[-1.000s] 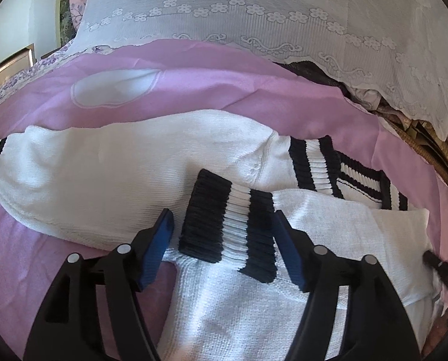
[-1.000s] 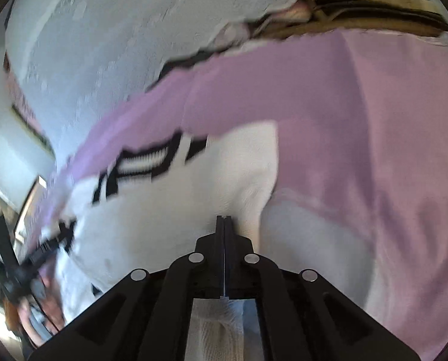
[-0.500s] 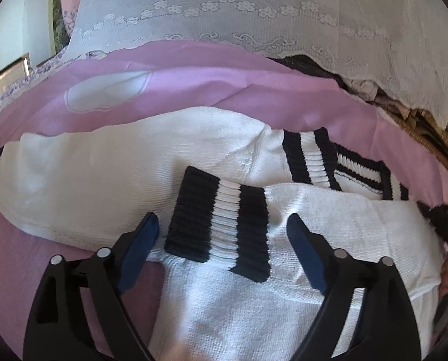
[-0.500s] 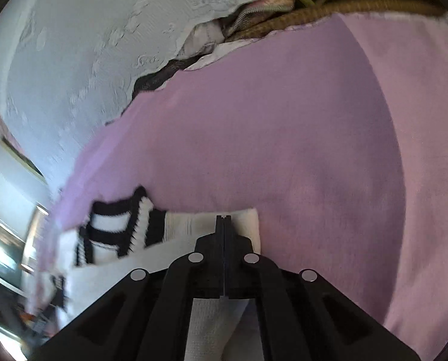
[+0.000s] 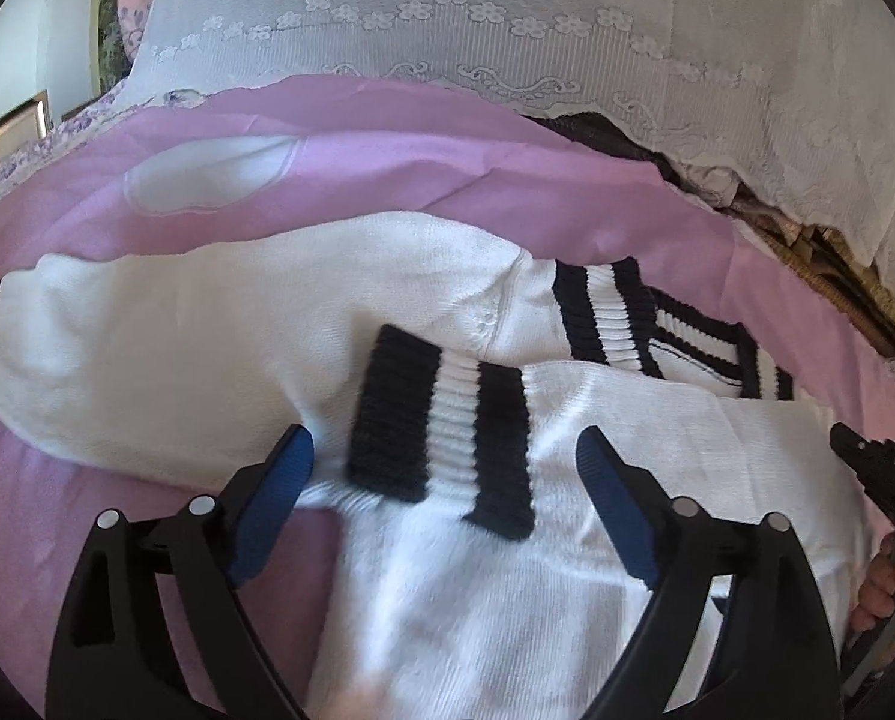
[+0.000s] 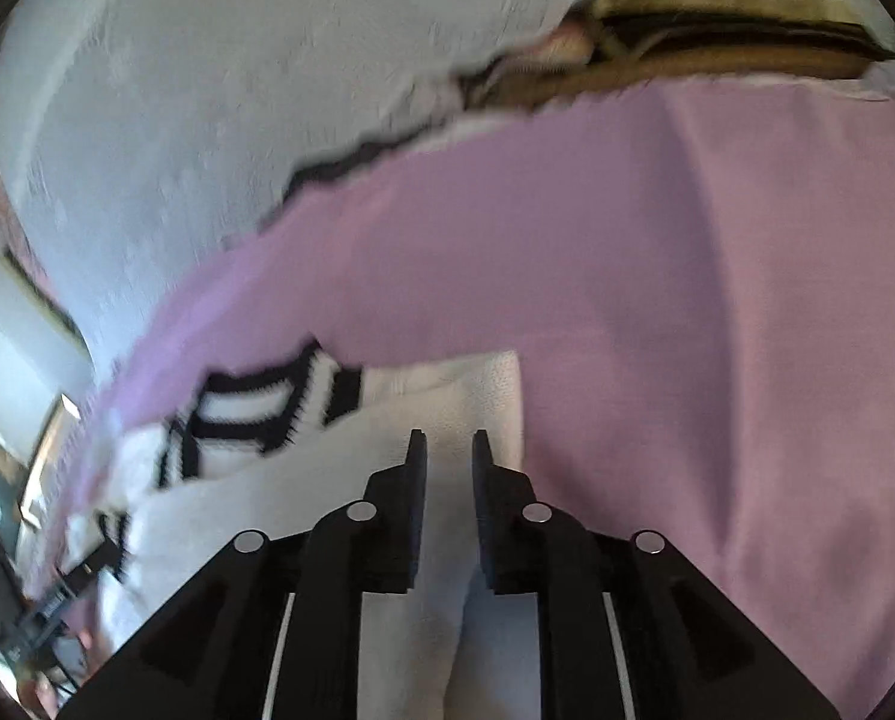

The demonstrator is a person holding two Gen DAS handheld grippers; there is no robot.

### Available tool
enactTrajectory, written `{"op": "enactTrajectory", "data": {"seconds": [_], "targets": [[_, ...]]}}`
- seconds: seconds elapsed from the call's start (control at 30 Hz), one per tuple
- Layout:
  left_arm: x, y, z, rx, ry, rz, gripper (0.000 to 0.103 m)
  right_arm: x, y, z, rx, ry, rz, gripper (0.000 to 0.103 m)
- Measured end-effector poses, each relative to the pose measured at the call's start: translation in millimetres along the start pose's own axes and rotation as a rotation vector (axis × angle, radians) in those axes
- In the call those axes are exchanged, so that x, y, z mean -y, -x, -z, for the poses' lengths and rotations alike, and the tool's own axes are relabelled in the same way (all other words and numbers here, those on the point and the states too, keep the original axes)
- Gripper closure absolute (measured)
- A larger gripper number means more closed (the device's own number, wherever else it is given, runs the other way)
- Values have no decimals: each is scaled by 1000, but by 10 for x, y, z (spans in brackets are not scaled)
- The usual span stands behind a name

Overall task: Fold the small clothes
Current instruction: 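Lift the sleeve with the left gripper and fold it across the sweater body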

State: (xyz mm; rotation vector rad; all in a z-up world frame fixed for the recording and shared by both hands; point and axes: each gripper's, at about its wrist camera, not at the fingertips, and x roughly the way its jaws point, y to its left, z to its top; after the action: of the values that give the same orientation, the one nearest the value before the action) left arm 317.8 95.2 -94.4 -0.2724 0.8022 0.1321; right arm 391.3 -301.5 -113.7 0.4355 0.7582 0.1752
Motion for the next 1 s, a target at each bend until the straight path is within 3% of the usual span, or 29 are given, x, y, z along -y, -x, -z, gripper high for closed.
{"op": "enactTrajectory", "data": {"seconds": [0.1,0.3,0.4,0.47,0.57,0.63,1.0], "targets": [[-254,261,-16,20,85,46,12,-2,249,197,68,37,43,61],[-979,627,7,90,220,38,11,191,549,468,117,-41,17,61],[-1563,655,66,100,344,-6,11,324,642,604,101,-102,-7,61],[-1896,622,79,97,431,2,11,395,673,708,81,-144,-33,61],[-2389,517,117,87,589,51,11,423,772,852,84,-164,-55,59],[-2631,371,125,58,661,144,13,423,803,912,78,-168,-70,53],[-2705,140,-103,108,634,80,15,414,820,955,62,-160,-94,41]]}}
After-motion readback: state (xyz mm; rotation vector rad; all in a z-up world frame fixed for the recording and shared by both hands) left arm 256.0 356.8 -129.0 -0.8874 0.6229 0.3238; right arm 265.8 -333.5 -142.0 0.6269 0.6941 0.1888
